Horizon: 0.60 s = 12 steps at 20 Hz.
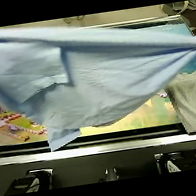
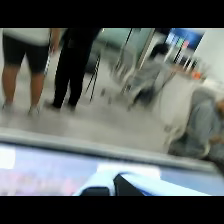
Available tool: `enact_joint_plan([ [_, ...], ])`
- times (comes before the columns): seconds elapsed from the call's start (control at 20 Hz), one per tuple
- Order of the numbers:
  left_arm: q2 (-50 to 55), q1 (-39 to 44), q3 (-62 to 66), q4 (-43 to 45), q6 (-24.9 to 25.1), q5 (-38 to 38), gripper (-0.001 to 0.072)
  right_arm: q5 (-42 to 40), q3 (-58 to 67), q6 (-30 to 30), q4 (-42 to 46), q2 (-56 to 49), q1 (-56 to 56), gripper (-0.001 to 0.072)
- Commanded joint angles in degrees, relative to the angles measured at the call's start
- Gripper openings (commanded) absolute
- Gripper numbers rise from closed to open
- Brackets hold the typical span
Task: Fold the shirts.
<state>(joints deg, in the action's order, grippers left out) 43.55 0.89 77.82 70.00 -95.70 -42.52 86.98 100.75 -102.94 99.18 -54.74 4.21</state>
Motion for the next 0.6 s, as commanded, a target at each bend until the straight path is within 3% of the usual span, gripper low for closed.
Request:
enact_joint_plan([
  [0.0, 15.2, 0.0, -0.5, 1.0, 1.4, 2.9, 0.0031, -11.5, -4.3, -1.9, -2.0, -13.7, 0.0, 0.0023],
  [0.3, 35.7, 0.0, -0.5, -3.8, 1.1, 16.7, 0.0033, -37.3, -4.3, -6.0, -15.8, -37.0, 0.0, 0.0024],
  [0.5, 44.5, 0.6, -0.5, -5.5, 1.1, 10.5, 0.0033, -37.2, -4.3, -7.5, -25.7, -47.2, -0.2, 0.0025],
  [0.55, 45.8, 0.7, -0.5, -5.5, 1.1, 8.2, 0.0038, -36.4, -4.3, -7.4, -28.3, -48.8, -0.2, 0.0067],
])
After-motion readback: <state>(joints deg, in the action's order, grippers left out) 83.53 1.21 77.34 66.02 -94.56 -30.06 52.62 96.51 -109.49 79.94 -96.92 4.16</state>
